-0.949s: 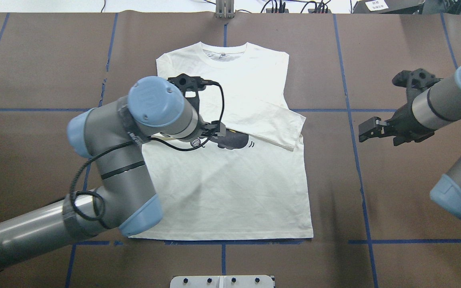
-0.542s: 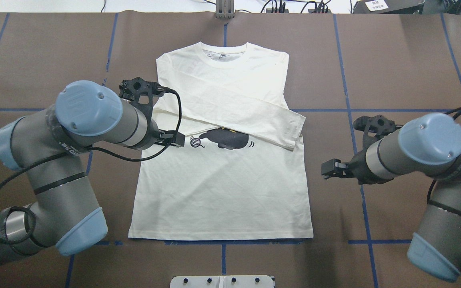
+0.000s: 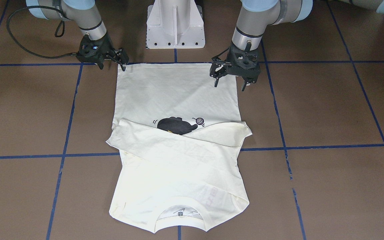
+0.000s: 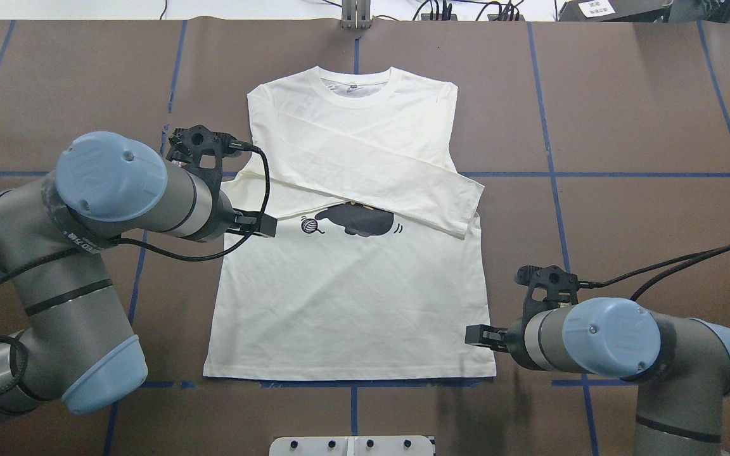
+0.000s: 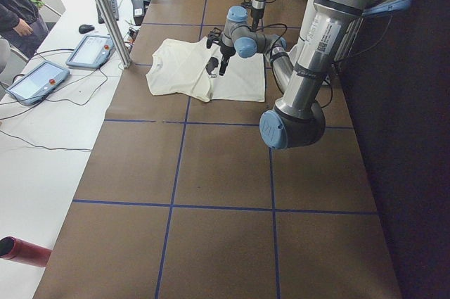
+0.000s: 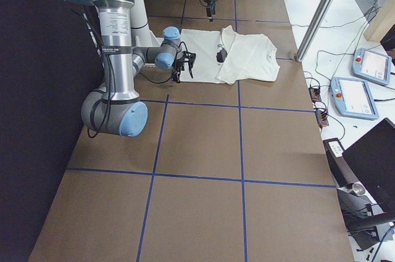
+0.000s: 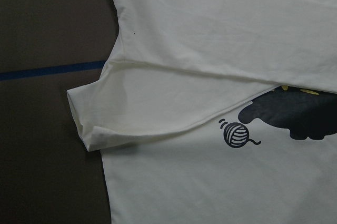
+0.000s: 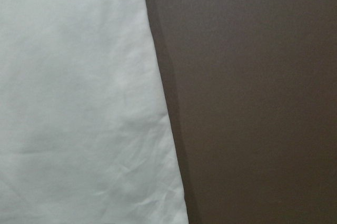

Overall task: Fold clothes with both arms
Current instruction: 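Move both grippers down along the shirt sides to the hem corners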

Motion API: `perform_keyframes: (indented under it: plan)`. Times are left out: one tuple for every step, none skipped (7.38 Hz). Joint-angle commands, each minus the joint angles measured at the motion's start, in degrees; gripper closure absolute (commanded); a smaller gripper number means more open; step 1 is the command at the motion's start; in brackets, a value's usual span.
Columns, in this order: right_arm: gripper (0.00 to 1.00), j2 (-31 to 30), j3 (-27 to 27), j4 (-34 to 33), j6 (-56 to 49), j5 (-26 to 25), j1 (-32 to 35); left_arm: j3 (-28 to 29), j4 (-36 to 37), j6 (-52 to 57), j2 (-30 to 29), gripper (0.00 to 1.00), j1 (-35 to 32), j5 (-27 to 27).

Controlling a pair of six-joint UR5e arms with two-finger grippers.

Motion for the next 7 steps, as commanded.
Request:
perform_keyframes:
  plan:
    - [0.0, 0.8, -2.6, 0.1, 0.5, -0.7, -2.3, 0.0, 0.0, 0.0, 0.1, 0.0, 0.0, 0.0]
    - [0.0, 0.8, -2.5, 0.1, 0.4, -0.5, -2.3, 0.0, 0.0, 0.0, 0.0, 0.0, 0.0, 0.0]
    - [0.0, 0.8, -2.4, 0.1, 0.4, -0.1, -2.4, 0.0, 0.0, 0.0, 0.1, 0.0, 0.0, 0.0]
    - [0.0, 0.8, -2.4, 0.1, 0.4, -0.1, -2.5, 0.0, 0.0, 0.0, 0.0, 0.0, 0.0, 0.1]
    - [0.05, 0.9, -2.4, 0.1, 0.4, -0.1, -2.7, 0.0, 0.0, 0.0, 0.0, 0.0, 0.0, 0.1]
    - [0.15, 1.0, -2.4, 0.1, 0.4, 0.1, -2.8, 0.0, 0.0, 0.0, 0.0, 0.0, 0.0, 0.0]
    - [0.25, 1.1, -2.3, 0.1, 0.4, 0.1, -2.8, 0.0, 0.0, 0.0, 0.0, 0.0, 0.0, 0.1]
